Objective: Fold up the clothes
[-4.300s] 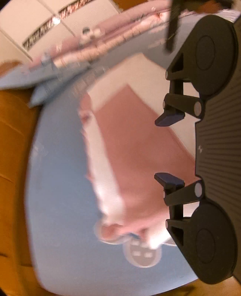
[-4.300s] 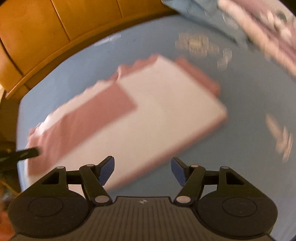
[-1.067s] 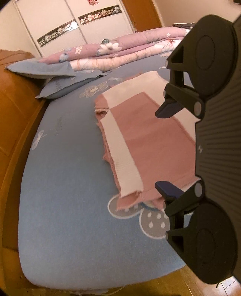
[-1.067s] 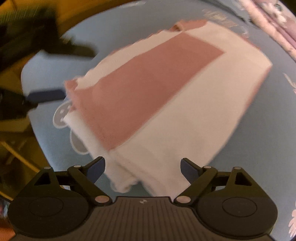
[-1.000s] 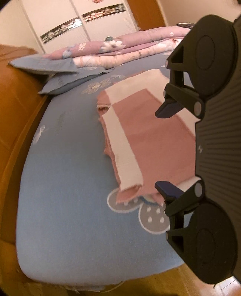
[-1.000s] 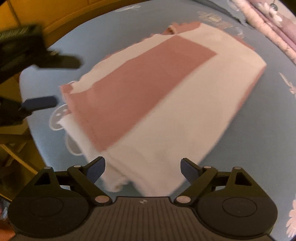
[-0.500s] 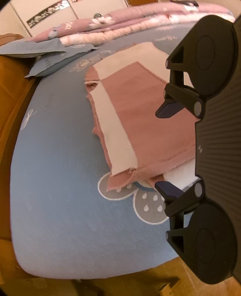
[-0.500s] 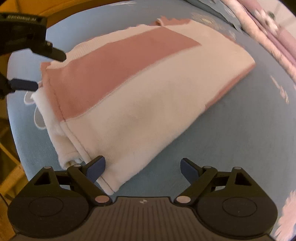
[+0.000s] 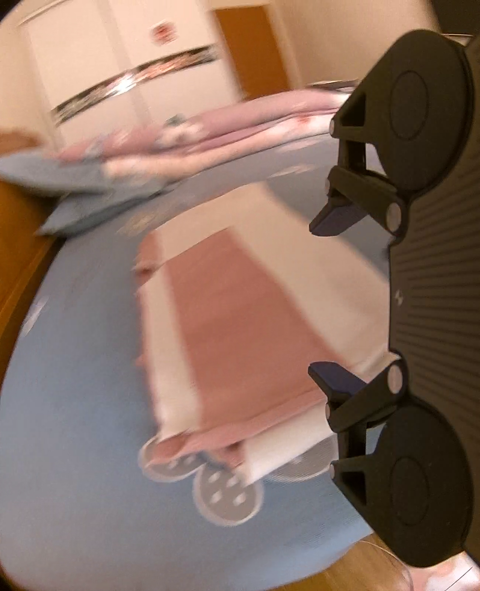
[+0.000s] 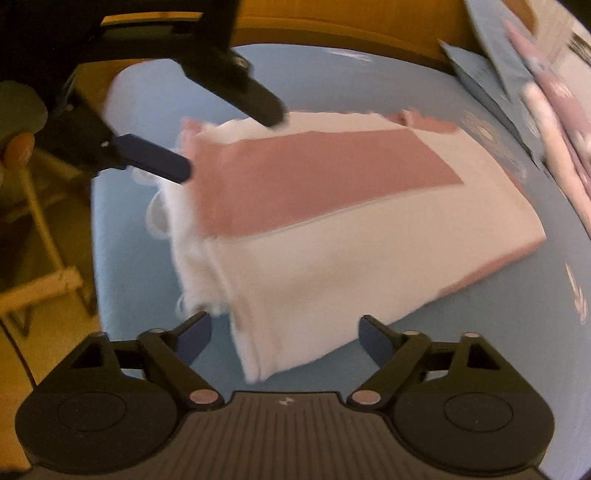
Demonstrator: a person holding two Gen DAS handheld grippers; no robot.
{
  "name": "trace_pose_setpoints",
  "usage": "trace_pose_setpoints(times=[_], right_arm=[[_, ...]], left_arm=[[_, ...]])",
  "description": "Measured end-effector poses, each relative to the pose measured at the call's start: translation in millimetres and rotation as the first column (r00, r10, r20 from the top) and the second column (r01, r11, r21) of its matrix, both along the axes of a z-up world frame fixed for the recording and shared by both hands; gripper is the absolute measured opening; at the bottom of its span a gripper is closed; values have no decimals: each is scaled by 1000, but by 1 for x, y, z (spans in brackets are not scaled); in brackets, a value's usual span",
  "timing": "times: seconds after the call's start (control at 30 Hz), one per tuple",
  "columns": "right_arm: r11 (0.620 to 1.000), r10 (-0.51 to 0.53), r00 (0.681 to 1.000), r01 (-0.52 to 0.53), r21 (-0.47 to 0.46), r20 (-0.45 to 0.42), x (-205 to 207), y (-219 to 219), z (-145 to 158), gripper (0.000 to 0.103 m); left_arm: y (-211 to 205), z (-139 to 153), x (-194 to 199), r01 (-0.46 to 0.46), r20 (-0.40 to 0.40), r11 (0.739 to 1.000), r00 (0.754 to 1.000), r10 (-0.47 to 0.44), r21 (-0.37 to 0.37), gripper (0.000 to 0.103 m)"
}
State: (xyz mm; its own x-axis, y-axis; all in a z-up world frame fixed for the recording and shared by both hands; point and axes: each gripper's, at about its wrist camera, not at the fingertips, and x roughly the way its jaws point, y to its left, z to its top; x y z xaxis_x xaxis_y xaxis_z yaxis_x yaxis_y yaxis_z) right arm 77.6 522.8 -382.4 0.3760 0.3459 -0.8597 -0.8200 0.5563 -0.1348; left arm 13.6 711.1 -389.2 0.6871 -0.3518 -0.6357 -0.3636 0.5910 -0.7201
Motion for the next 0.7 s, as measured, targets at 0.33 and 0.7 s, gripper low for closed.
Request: trace_pose_setpoints(times=[0.33, 0.7], right_arm=[[958, 284, 957, -282, -48, 61, -15, 7, -19, 28], [968, 248, 969, -248, -25, 12, -6, 9, -18, 14]], left_arm=[[-30, -14, 12, 276, 16, 948, 959, -282, 157, 75], [-17, -61, 14, 192, 1, 974, 981, -193, -122, 77]])
